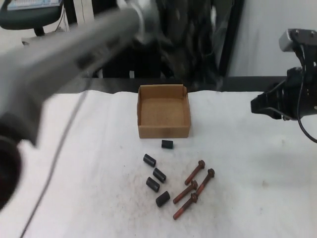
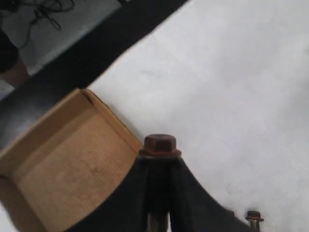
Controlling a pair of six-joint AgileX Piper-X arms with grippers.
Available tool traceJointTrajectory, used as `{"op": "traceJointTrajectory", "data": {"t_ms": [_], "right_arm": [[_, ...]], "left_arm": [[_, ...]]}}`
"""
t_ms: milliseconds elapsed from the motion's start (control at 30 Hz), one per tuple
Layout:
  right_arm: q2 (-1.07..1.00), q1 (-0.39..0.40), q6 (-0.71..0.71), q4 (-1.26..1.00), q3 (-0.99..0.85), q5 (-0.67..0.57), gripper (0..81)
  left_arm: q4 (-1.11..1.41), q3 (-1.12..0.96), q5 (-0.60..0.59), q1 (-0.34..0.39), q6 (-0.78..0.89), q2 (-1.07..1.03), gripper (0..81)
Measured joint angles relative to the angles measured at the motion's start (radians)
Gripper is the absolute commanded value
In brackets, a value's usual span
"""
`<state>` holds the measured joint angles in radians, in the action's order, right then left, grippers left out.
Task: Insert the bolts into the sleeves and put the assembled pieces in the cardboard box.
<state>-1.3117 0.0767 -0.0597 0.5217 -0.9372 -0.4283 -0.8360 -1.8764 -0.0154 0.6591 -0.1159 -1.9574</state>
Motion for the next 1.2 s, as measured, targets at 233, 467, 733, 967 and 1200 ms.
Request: {"op": "traceJointTrajectory", "data": {"t_ms": [233,467,733,967,1200], "right_arm": [[0.0,0.064,0.017,-0.082,0.0,-0.044,25.8],[-0.065,0.182,0.021,-0.133,-0.013,-0.058,25.8],[-0.322,0.366,-0.057,-0.059,-0.234,-0.012,25.8],[-0.595,0.46,-0.215,0.153,-0.516,0.131,25.8],[-0.714,0.461,-0.224,0.224,-0.617,0.192,25.8]], "left_arm": [[-0.161,0.039,0.044,-0.158,-0.004,0.25,0.3],[-0.092,0.476,-0.072,-0.344,-0.011,0.716,0.3],[0.401,1.131,-0.319,-0.399,0.049,1.099,0.3],[0.678,1.438,-0.34,-0.43,0.18,1.275,0.3],[0.723,1.459,-0.34,-0.435,0.158,1.288,0.3]]}}
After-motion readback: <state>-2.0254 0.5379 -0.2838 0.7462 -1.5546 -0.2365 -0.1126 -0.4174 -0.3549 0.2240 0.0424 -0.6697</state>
